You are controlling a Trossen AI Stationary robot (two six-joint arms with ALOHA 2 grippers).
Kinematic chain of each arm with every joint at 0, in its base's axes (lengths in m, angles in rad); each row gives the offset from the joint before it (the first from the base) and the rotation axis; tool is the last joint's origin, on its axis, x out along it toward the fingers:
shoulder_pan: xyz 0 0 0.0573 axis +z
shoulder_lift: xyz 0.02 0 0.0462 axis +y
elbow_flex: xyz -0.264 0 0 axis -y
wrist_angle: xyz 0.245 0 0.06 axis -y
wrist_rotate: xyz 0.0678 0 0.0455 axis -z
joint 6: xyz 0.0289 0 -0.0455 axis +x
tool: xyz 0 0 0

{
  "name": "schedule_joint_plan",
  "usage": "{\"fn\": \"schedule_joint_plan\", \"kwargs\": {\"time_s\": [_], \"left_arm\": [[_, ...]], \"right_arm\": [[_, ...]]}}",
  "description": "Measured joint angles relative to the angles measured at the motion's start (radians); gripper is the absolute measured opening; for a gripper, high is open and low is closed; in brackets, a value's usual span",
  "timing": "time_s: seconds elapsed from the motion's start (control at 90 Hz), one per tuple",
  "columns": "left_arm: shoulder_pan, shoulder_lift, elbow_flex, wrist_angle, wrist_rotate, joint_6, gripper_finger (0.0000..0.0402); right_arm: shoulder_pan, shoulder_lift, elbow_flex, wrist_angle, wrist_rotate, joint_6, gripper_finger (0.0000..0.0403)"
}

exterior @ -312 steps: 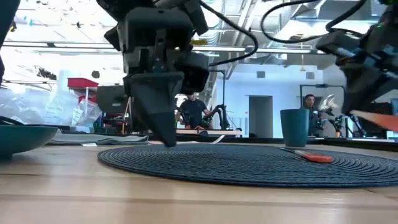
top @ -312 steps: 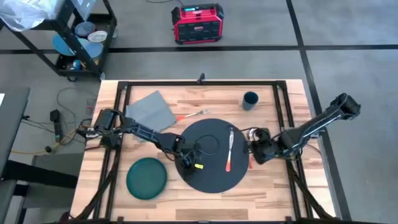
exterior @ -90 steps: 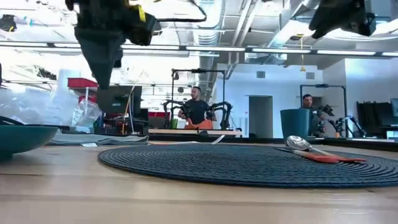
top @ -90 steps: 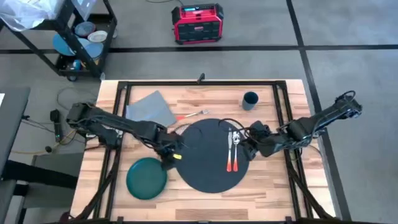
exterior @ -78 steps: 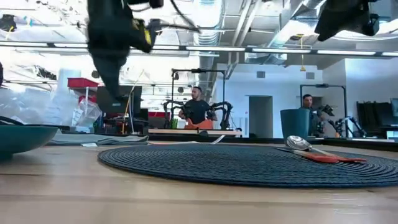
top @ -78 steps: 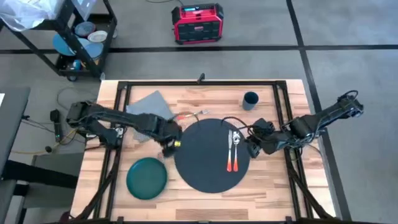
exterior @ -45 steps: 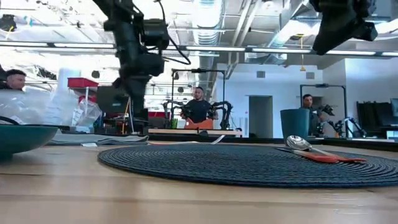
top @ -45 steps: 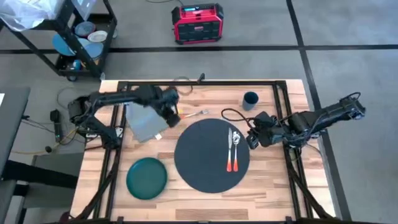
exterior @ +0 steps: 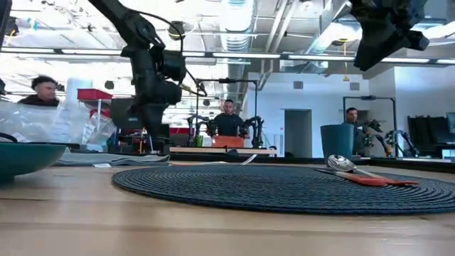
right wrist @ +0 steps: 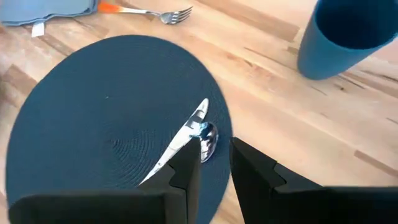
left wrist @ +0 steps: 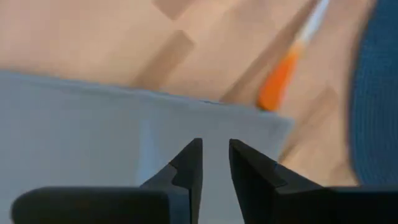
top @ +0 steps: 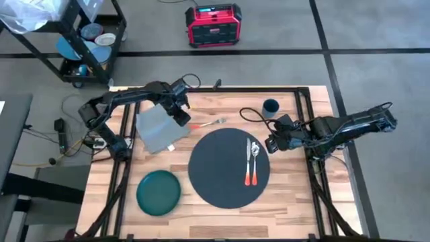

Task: Set table place
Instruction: Fold the gray table napkin

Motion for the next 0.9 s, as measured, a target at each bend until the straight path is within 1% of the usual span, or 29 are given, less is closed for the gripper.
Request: {"fn": "schedule_joint_plan", "kwargs": {"time_s": [0.044, 0.078, 0.111, 0.189, 0.222, 0.256, 0.3, 0.356, 0.5, 0.589, 0.678, 0.756, 0.811, 0.856, 0.9], "left_arm": [[-0.022, -0.001, 0.002, -0.003, 0.038, -0.002, 0.0069], [-0.040, -0.001, 0.002, -0.007, 0.027, 0.008, 0.0069], [-0.055, 0.000, 0.002, -0.017, -0.028, 0.024, 0.0069], [-0.062, 0.001, 0.002, -0.015, -0.242, 0.048, 0.0067], [-0.049, 0.001, 0.002, 0.003, -0.315, 0.050, 0.0067], [-0.026, 0.001, 0.002, 0.022, -0.349, 0.050, 0.0066], [0.016, 0.001, 0.003, 0.041, -0.350, 0.048, 0.0066], [0.081, 0.002, 0.009, 0.044, -0.317, 0.040, 0.0066], [0.249, 0.011, 0.021, 0.059, -0.137, 0.027, 0.0066], [0.315, 0.011, 0.022, 0.084, -0.059, 0.036, 0.0066], [0.357, 0.011, 0.022, 0.083, 0.009, 0.016, 0.0066], [0.364, 0.010, 0.023, 0.060, 0.144, 0.001, 0.0066], [0.331, 0.000, 0.023, 0.012, 0.233, 0.005, 0.0066], [0.274, -0.010, 0.023, -0.030, 0.246, 0.028, 0.0066], [0.208, -0.017, 0.023, -0.062, 0.218, 0.049, 0.0066]], "right_arm": [[-0.007, 0.000, 0.000, -0.001, 0.000, -0.017, 0.0072], [-0.011, 0.000, 0.000, -0.002, 0.000, -0.026, 0.0072], [-0.016, 0.000, 0.000, -0.003, -0.001, -0.029, 0.0072], [-0.030, 0.000, 0.000, -0.009, 0.000, -0.031, 0.0072], [-0.037, 0.000, 0.000, -0.009, 0.000, -0.032, 0.0072], [-0.043, 0.000, 0.000, -0.011, -0.001, -0.038, 0.0072], [-0.049, 0.000, 0.000, -0.012, -0.010, -0.054, 0.0072], [-0.060, 0.000, 0.000, -0.012, -0.025, -0.075, 0.0072], [-0.074, 0.000, 0.000, -0.015, -0.049, -0.083, 0.0072], [-0.081, 0.000, 0.000, -0.015, -0.051, -0.083, 0.0072], [-0.086, 0.000, 0.000, -0.015, -0.053, -0.095, 0.0072], [-0.090, 0.000, 0.000, -0.016, -0.052, -0.108, 0.0072], [-0.092, 0.000, 0.000, -0.016, -0.053, -0.109, 0.0072], [-0.092, 0.000, 0.000, -0.016, -0.053, -0.109, 0.0072], [-0.092, 0.000, 0.000, -0.016, -0.052, -0.110, 0.0072]]}}
